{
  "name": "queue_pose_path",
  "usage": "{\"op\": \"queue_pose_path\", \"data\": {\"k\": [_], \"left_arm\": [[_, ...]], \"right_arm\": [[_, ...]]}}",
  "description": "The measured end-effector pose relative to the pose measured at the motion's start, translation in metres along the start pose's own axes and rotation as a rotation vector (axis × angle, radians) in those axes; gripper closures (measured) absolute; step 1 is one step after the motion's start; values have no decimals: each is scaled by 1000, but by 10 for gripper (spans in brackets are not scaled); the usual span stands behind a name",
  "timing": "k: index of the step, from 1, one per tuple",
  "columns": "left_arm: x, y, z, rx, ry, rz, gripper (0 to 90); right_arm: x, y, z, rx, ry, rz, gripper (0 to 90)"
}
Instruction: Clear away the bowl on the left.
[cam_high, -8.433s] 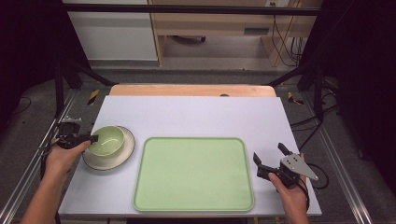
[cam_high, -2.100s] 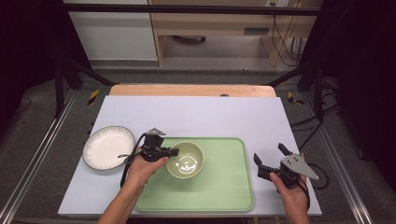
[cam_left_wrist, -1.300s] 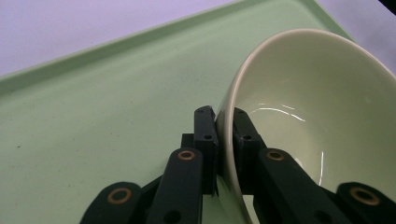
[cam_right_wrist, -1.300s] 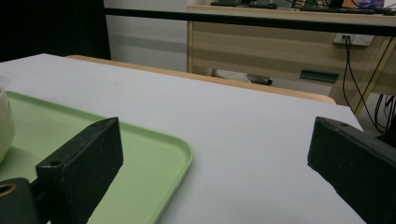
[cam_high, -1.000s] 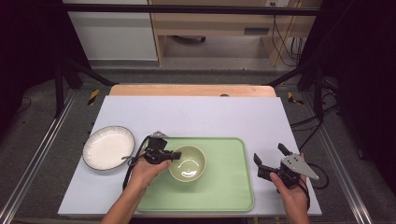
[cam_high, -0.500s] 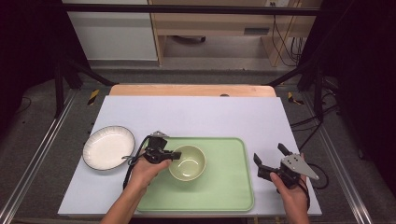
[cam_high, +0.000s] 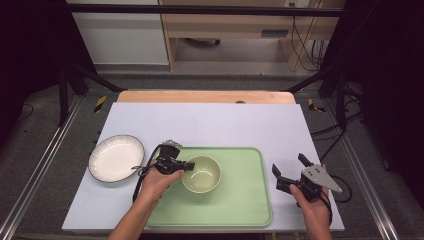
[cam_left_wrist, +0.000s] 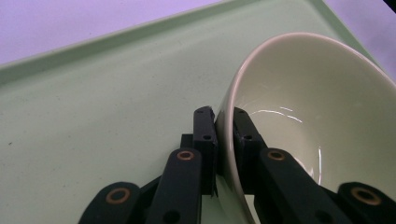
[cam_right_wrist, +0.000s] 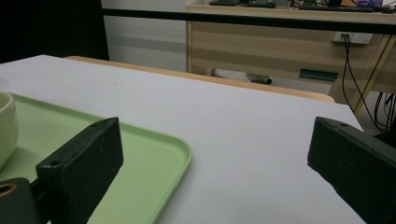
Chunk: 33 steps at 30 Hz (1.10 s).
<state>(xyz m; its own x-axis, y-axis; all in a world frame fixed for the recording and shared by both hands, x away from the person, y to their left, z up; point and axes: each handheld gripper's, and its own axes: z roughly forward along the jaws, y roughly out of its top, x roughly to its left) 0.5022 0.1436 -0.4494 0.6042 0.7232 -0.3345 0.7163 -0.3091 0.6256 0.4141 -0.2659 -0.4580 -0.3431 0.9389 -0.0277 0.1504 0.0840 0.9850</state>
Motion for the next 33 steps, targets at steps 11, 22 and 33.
{"op": "queue_pose_path", "data": {"k": [11,22,33], "left_arm": [[1,1,1,-7,3,-19,820],[0,1,1,-9,-9,-25,818],[0,1,-2,-37,0,17,777]], "right_arm": [[0,0,0,0,1,-2,36],[0,0,1,-1,2,-3,36],[1,0,1,1,3,-4,37]]}}
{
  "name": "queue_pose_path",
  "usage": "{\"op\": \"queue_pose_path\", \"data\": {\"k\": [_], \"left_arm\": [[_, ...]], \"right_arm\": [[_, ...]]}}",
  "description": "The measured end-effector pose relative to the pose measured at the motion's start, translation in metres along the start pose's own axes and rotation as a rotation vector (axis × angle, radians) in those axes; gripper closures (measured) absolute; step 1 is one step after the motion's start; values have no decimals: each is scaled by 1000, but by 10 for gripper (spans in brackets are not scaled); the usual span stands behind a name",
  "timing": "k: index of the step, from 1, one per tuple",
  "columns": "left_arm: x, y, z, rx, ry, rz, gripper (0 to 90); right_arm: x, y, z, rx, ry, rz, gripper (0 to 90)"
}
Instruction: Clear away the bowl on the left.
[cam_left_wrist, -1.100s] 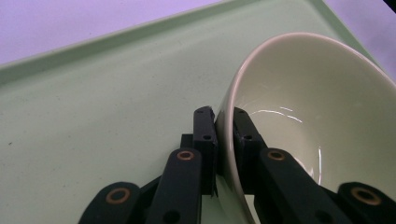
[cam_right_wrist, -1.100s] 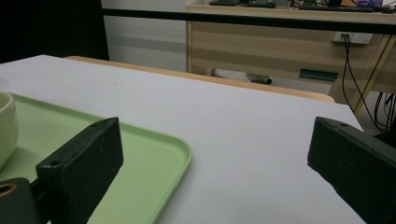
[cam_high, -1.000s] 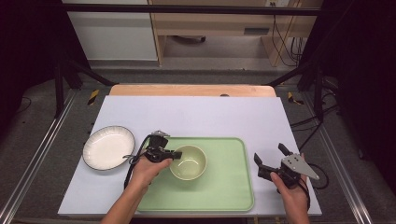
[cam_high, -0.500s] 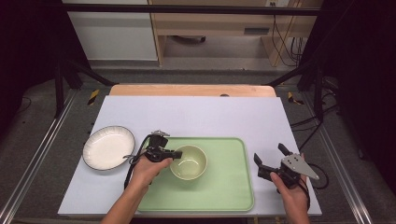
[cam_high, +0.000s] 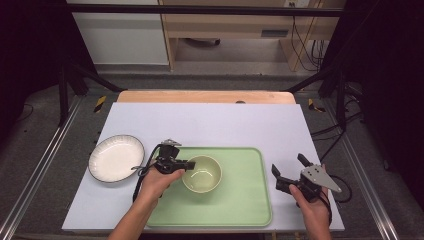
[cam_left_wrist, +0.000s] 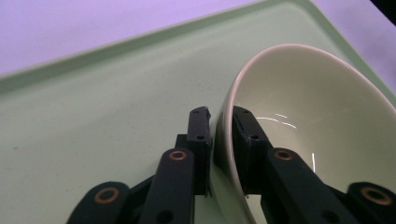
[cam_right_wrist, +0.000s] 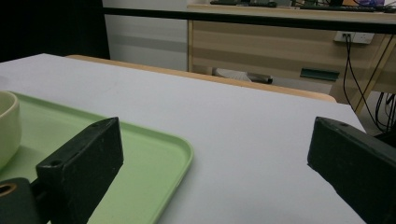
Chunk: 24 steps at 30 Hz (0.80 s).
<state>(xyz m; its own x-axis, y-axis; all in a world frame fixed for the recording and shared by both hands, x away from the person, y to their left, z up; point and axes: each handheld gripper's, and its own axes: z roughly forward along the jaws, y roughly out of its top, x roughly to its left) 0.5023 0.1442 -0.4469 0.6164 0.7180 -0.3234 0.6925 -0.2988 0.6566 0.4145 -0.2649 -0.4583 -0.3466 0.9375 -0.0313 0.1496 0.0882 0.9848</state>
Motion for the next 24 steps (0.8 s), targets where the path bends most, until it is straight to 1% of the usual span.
{"op": "queue_pose_path", "data": {"k": [1,2,3,4,5,7,8,11,13,16,17,18,19,21,24], "left_arm": [[-1,0,0,-3,13,5,747],[-1,0,-1,-5,16,13,747],[-3,0,-2,-3,26,5,740],[-3,0,-2,2,27,11,727],[-4,1,-2,-1,31,18,704],[-6,1,-3,-10,53,36,664],[-7,1,-4,-15,58,38,634],[-10,2,-6,-37,103,67,556],[-11,2,-8,-57,98,73,499],[-14,2,-11,-90,106,84,439],[-14,2,-13,-94,109,86,408],[-14,2,-14,-101,107,85,408],[-14,3,-15,-108,102,85,383],[-14,3,-17,-124,101,93,368],[-14,2,-20,-142,96,115,317]], "right_arm": [[0,0,0,0,0,1,36],[0,0,0,0,0,1,36],[0,0,0,1,0,2,36],[0,0,0,1,1,1,37],[1,0,0,1,1,0,37],[1,0,0,3,0,0,36],[1,1,-1,0,0,0,36],[1,0,-1,1,0,-3,37],[1,0,-1,4,0,0,36],[2,0,-1,2,0,-3,36],[2,1,-1,-1,1,-2,36],[2,1,-1,-1,1,-2,36],[2,1,-1,-1,1,-3,36],[2,1,-1,-1,1,-2,36],[2,1,-1,-1,1,-2,36]]}}
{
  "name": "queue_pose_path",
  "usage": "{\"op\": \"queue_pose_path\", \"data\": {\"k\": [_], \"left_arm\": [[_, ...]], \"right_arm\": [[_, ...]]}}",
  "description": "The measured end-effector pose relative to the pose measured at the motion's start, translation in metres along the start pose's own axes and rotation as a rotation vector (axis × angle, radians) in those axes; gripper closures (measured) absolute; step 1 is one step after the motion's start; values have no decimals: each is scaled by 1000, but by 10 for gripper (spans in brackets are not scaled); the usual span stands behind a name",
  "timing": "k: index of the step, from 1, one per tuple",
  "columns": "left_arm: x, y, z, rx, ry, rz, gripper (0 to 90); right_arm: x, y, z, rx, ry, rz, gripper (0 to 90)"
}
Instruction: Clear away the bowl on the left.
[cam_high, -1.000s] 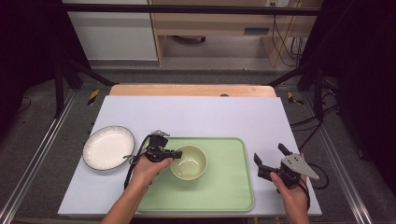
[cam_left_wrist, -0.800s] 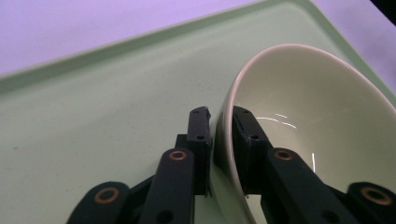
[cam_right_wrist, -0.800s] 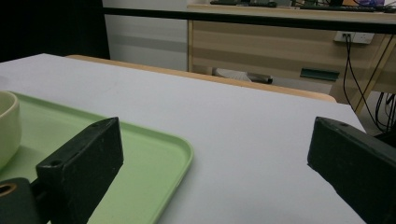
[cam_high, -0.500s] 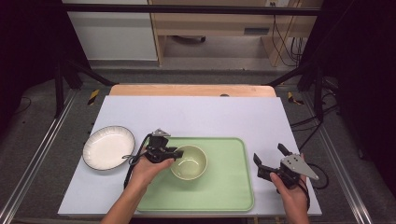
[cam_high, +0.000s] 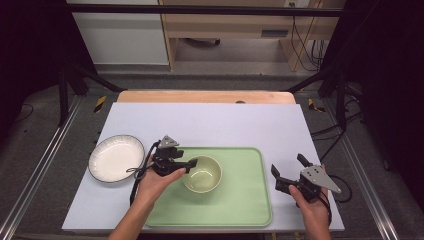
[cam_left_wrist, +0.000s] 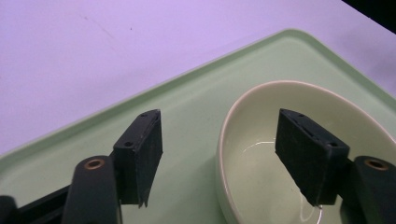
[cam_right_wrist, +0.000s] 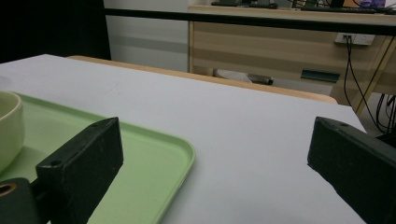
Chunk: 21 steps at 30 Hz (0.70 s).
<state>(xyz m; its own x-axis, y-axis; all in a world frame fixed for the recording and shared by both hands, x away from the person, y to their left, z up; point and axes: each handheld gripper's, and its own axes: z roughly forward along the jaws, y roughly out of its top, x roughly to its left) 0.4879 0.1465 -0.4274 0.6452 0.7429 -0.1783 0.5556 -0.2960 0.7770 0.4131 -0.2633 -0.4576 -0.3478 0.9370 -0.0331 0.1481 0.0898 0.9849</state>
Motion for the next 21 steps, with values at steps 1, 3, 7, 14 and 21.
{"op": "queue_pose_path", "data": {"k": [1,3,7,14,21], "left_arm": [[0,0,-1,-9,-14,13,298],[0,-1,-4,-30,-33,38,266],[0,-2,-8,-66,-50,64,196],[-2,-4,-16,-143,-83,118,153],[-2,-6,-23,-186,-93,134,117]], "right_arm": [[0,0,0,-2,1,-1,36],[0,0,0,-4,3,2,36],[0,0,0,-7,4,2,36],[0,0,0,-4,3,1,36],[0,0,0,-6,2,1,36]]}}
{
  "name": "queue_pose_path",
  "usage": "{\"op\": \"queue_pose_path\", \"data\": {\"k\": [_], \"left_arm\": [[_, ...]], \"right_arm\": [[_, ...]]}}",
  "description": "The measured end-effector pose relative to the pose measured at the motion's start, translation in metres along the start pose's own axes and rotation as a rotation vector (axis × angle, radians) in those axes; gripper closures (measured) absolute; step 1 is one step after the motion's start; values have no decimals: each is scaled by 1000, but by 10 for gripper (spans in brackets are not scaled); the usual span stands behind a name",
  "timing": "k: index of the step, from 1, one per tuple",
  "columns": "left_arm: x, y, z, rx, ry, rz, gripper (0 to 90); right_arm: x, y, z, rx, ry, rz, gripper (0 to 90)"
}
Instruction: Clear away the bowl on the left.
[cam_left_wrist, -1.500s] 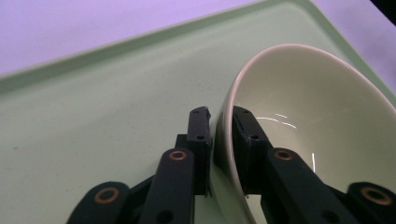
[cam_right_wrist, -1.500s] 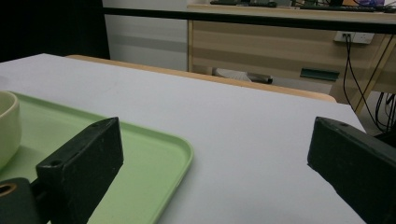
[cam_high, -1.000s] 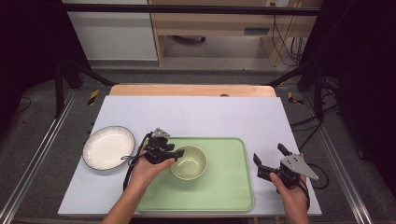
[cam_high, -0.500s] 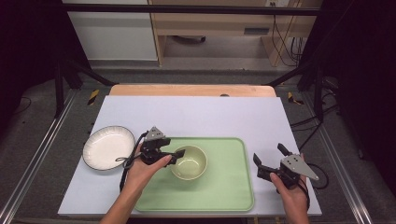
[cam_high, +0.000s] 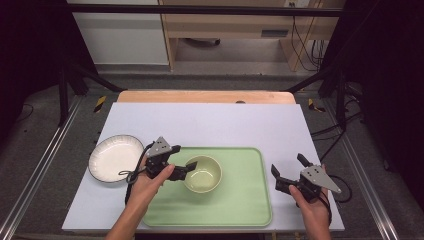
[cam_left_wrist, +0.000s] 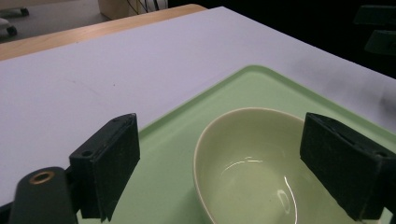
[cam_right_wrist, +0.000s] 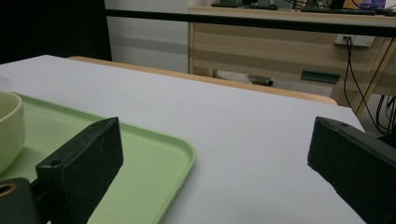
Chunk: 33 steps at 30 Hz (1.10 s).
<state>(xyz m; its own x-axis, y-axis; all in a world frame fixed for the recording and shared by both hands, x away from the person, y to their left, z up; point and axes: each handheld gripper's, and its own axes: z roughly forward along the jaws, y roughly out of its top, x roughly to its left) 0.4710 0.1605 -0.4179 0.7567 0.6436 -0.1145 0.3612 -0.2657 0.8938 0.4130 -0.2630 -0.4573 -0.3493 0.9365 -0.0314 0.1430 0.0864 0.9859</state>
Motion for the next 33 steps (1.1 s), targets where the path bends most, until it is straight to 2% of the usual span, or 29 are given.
{"op": "queue_pose_path", "data": {"k": [9,14,21,25,29,33], "left_arm": [[0,-3,-13,-59,-20,34,78],[8,-6,-28,-98,-1,24,59],[21,-12,-47,-112,28,11,48],[25,-13,-55,-116,57,31,46],[33,-17,-61,-126,68,19,47],[42,-23,-69,-133,107,18,50]], "right_arm": [[-1,0,0,-4,4,-3,36],[-1,1,0,-6,5,-5,36],[-1,1,-1,-6,3,-3,35],[-1,1,0,-5,4,-5,35],[-2,1,-1,-7,1,0,35],[-4,1,-2,-13,-3,2,35]]}}
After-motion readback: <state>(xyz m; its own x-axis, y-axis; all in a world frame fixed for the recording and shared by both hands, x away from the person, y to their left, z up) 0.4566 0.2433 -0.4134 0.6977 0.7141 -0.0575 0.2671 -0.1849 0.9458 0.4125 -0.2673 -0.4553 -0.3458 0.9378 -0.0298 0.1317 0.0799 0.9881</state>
